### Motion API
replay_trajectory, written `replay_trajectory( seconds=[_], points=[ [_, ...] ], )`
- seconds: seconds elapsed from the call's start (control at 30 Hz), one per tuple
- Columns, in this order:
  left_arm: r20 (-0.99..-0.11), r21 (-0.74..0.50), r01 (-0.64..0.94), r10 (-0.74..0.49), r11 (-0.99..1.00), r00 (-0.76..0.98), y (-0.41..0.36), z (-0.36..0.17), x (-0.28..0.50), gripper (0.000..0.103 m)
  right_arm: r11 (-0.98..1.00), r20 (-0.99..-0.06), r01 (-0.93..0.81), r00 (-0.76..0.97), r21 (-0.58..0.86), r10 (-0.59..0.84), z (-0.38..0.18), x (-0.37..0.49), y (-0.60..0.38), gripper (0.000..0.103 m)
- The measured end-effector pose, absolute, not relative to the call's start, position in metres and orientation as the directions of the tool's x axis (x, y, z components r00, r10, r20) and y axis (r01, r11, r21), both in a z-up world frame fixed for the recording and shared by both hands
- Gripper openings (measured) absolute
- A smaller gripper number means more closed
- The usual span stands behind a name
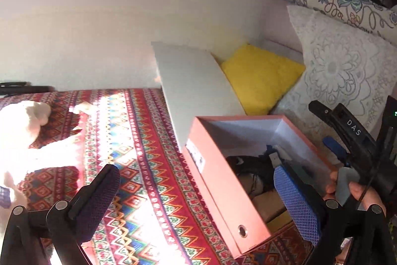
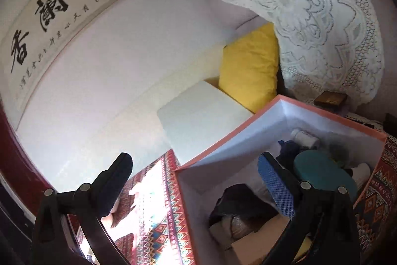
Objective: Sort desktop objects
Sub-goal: 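Carry the sachet and clip box into the pink box and open both tools, then move both open tools back over the bed toward the white plush toys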
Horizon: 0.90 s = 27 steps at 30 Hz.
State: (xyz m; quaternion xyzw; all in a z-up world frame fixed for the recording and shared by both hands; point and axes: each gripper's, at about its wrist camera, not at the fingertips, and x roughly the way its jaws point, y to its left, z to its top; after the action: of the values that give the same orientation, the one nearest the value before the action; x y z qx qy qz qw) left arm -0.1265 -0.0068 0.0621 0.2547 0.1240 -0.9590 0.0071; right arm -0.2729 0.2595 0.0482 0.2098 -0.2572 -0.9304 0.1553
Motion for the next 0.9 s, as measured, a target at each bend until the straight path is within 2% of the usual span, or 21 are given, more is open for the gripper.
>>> replay_trajectory(
  seconds=[0.33, 0.57, 0.73, 0.9],
  points=[
    [-0.531, -0.260, 0.303, -0.126, -0.917, -0.838, -0.142, 0.043, -0.042, 0.102, -0.804, -0.344, 0.371, -0.761, 0.465, -0.550, 0.047, -0.252, 0.139, 0.102],
    [-0.580, -0.380, 0.433, -0.154, -0.817, -0.800, -0.256, 0.002, 0.026, 0.102, -0.746, -0.371, 0.451, -0.667, 0.490, -0.646, 0.035, -0.247, 0.075, 0.102],
    [-0.590, -0.530, 0.410, -0.024, -0.743, -0.807, -0.319, -0.036, 0.043, 0.102, -0.710, -0.407, 0.497, -0.589, 0.499, -0.698, 0.021, -0.244, 0.031, 0.102],
    [-0.589, -0.650, 0.374, 0.127, -0.662, -0.798, -0.356, -0.084, 0.021, 0.102, -0.655, -0.448, 0.536, -0.478, 0.532, -0.756, -0.001, -0.242, -0.012, 0.102]
  ],
)
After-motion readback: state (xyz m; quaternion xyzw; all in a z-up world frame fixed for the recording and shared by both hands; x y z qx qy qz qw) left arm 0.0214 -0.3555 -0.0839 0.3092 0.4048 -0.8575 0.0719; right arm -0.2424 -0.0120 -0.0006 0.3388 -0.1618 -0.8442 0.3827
